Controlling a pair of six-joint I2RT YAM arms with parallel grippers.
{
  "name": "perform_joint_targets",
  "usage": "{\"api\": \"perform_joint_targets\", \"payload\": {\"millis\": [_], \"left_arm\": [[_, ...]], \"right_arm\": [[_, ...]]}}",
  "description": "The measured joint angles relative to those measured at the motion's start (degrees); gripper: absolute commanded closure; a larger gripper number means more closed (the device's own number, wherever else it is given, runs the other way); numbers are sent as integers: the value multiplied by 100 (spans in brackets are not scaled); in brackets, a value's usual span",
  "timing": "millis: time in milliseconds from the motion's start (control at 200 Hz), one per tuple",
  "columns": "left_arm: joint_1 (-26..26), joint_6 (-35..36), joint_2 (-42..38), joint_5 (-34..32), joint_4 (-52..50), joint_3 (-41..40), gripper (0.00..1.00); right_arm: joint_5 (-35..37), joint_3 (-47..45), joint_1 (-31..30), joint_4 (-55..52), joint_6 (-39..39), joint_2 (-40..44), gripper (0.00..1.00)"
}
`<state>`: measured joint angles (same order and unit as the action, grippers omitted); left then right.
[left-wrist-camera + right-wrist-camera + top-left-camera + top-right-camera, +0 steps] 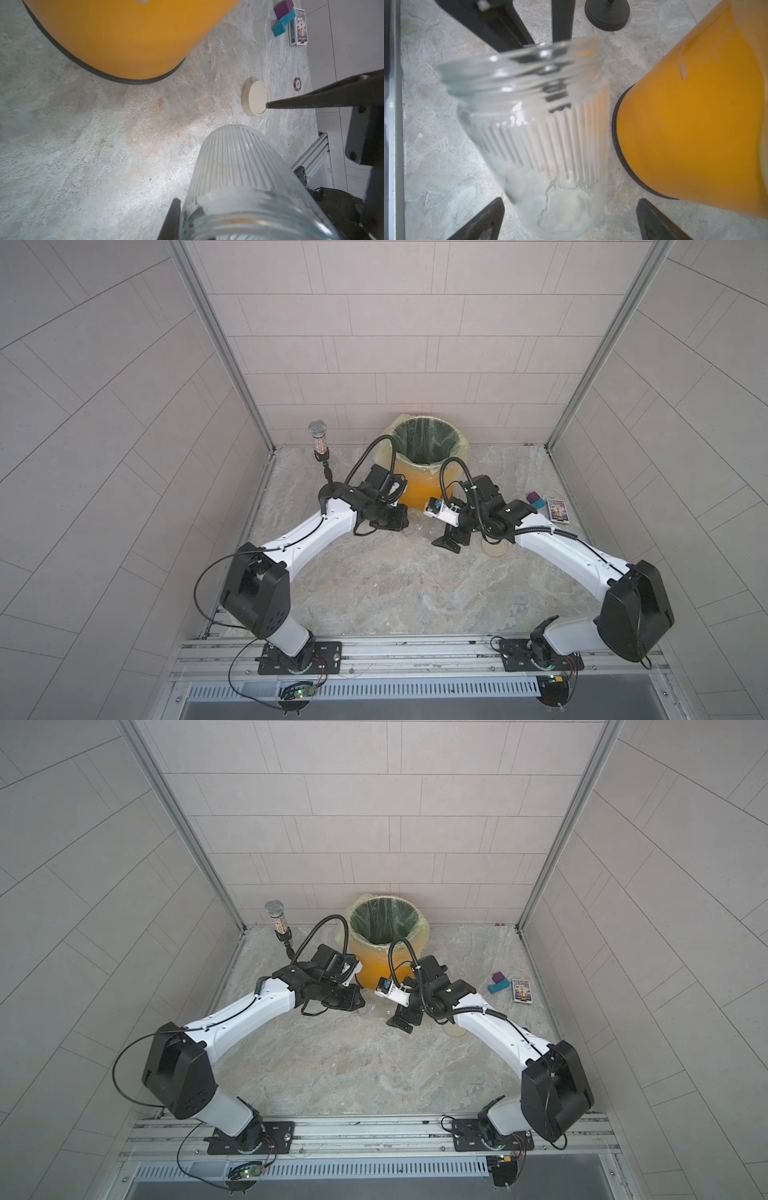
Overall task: Empty expired oatmeal from jars
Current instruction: Place the jar at the center of the board.
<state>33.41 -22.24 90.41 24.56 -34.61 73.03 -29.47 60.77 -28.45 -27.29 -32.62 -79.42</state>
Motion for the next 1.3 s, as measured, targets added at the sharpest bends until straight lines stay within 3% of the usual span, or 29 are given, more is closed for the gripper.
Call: {"api": "perform_joint_targets", "payload": {"millis": [160,495,775,1086,1296], "left_arm": [[7,-26,2,-118,-157,20,100],[195,136,229,-1191,-1327,699,100],[446,223,1115,-2155,-1950,1054,100],[680,229,1788,-3080,-2389,1965,100],[833,240,2188,-3423,-2804,2494,100]], "right_arm": [[7,-98,-7,-190,-46,269,0],[330,-557,348,-551,-76,962,0],[385,-651,560,-754,-22,1069,1],[393,-765,634,-874,-11,1069,1],[398,-767,638,-901,-11,1067,1]]}}
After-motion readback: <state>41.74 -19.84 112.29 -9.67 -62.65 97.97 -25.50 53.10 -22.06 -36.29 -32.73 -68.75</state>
